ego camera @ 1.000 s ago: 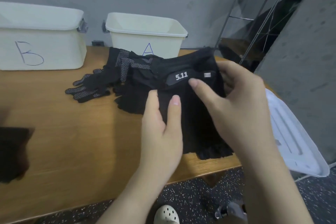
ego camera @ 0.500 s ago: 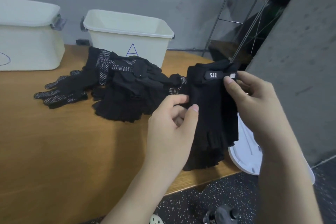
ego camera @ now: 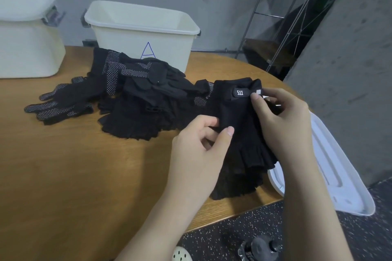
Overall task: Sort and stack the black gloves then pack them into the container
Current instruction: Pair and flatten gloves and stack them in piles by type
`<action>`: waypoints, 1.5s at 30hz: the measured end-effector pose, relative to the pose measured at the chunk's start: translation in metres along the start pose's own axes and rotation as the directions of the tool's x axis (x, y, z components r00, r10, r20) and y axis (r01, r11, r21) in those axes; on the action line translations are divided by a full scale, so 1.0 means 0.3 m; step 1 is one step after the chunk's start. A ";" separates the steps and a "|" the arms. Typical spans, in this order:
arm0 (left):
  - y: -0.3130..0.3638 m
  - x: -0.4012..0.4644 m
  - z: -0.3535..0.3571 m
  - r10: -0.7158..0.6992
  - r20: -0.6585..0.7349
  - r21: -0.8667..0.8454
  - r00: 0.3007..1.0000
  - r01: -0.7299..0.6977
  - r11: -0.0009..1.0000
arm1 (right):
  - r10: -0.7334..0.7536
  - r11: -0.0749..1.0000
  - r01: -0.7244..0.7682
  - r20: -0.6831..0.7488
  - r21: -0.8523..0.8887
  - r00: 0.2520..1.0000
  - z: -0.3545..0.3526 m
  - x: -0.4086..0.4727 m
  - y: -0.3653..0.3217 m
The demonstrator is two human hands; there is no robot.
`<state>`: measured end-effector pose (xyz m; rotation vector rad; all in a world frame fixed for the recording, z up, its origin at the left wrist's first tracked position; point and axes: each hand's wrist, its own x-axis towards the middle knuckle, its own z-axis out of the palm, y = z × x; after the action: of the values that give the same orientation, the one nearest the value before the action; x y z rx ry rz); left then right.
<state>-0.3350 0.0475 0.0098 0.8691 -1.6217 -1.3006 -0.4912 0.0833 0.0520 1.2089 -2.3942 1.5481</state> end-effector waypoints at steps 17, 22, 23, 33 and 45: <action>-0.014 -0.010 -0.014 0.108 -0.061 0.010 0.992 -0.107 0.994 | -0.352 0.909 0.401 0.312 -0.111 0.883 0.019 -0.060 -0.062; -0.035 0.001 -0.009 0.080 -0.036 0.008 0.996 -0.080 0.997 | -0.257 0.915 0.364 0.448 -0.171 0.856 0.038 -0.063 -0.040; -0.041 0.003 -0.007 0.074 -0.035 0.015 0.997 -0.074 0.997 | -0.237 0.916 0.355 0.462 -0.187 0.854 0.042 -0.064 -0.034; -0.096 0.017 -0.017 -0.013 0.016 0.073 1.000 0.012 0.997 | -0.106 0.899 0.313 0.543 -0.305 0.833 0.087 -0.083 0.016; -0.050 -0.067 -0.232 0.141 0.037 0.438 0.989 -0.143 0.887 | -0.166 0.879 0.338 0.449 -0.336 0.878 -0.001 -0.093 -0.060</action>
<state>-0.2631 0.0360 -0.0027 0.9895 -1.9833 -0.8414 -0.4606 0.0963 0.0538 1.7877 -2.4628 0.7172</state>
